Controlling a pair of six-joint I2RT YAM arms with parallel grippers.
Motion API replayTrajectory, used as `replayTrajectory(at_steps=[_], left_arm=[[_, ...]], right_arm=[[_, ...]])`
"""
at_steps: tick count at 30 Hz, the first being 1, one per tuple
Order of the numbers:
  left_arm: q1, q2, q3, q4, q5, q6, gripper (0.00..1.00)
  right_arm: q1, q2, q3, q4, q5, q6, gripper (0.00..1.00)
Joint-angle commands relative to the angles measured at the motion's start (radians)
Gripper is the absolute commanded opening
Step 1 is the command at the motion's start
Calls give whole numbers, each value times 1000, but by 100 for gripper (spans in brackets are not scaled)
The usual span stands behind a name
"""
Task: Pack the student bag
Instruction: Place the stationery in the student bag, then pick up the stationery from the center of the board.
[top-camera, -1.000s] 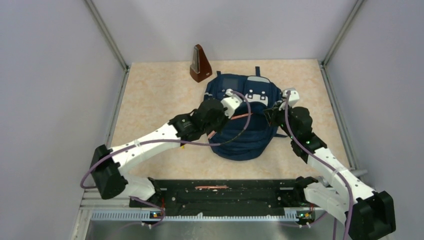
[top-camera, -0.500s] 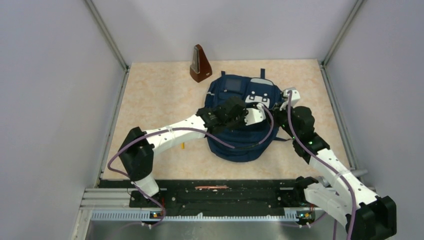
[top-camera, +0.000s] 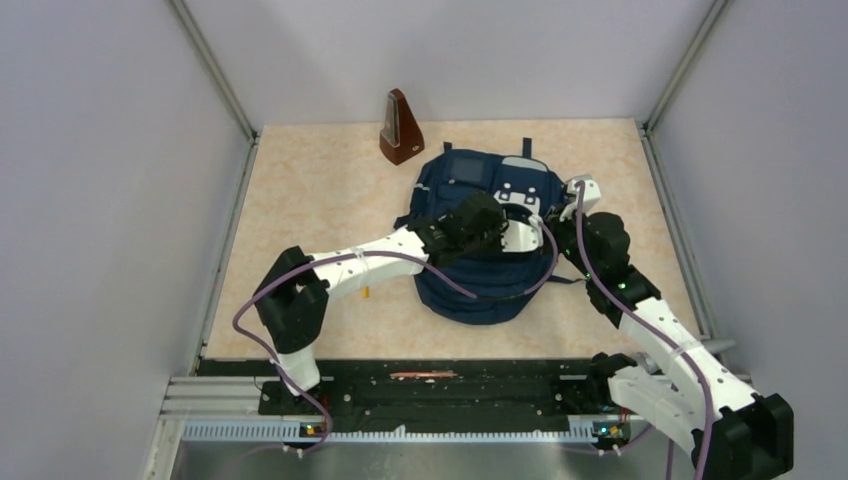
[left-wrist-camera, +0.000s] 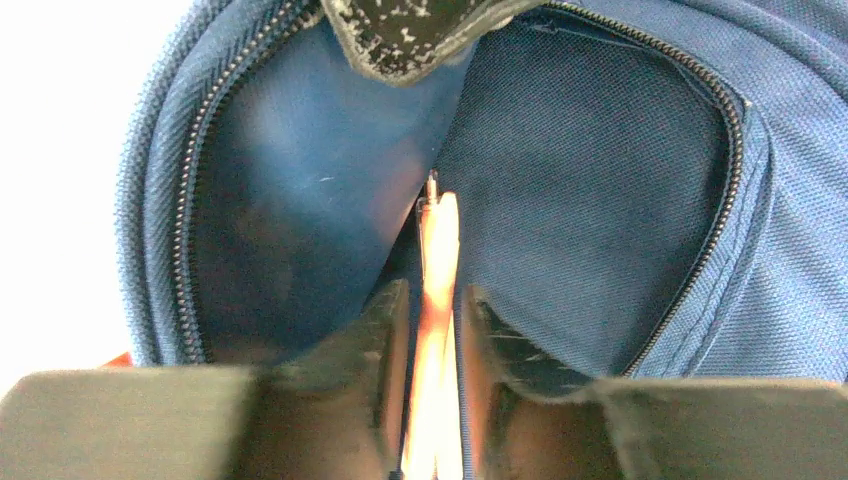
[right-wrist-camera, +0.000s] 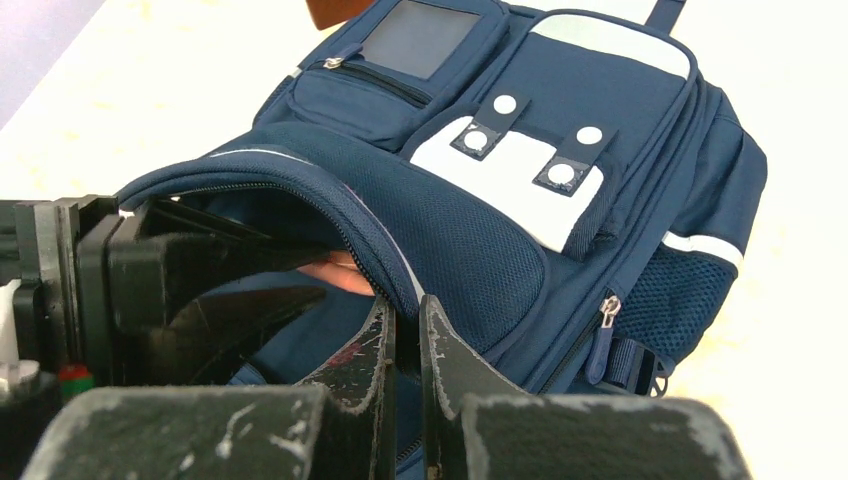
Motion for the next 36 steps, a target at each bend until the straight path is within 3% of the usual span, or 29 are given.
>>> replayTrajectory(at_steps=[1,2,3,6,10,15,23,28,32,35,36], left_arm=[[2,-11,43,78,-28,-82,45],[3,-24,25,93,-22,-93,58],[3,-38,2,114,-20,-102,61],[3,-97,-67,177,-17,-155,63],[3,-211,-230,295,-27,-333,63],[11,-362,-425,268,-119,-579,63],[126,-516,-618,8,-247,-1000,63],[317,-562,-697,-70,-254,-1225,63],[447,-566,-750,-58,-240,-1320,62],[494,-551,-769,-43,-233,-1342,47],[500,-546,-770,-41,-236,-1344,46]], right_arm=[[-3,-53,81,90,8,43,0],[-3,-55,81,90,10,43,0],[-3,-56,81,87,12,43,0],[-3,-61,82,82,13,41,0],[-3,-70,75,83,24,43,0],[-2,-65,72,90,25,44,0],[-3,-52,69,97,18,41,0],[-3,-49,61,101,17,43,0],[-3,-50,58,98,19,43,0],[-3,-52,56,94,22,40,0],[-3,-53,56,94,24,40,0]])
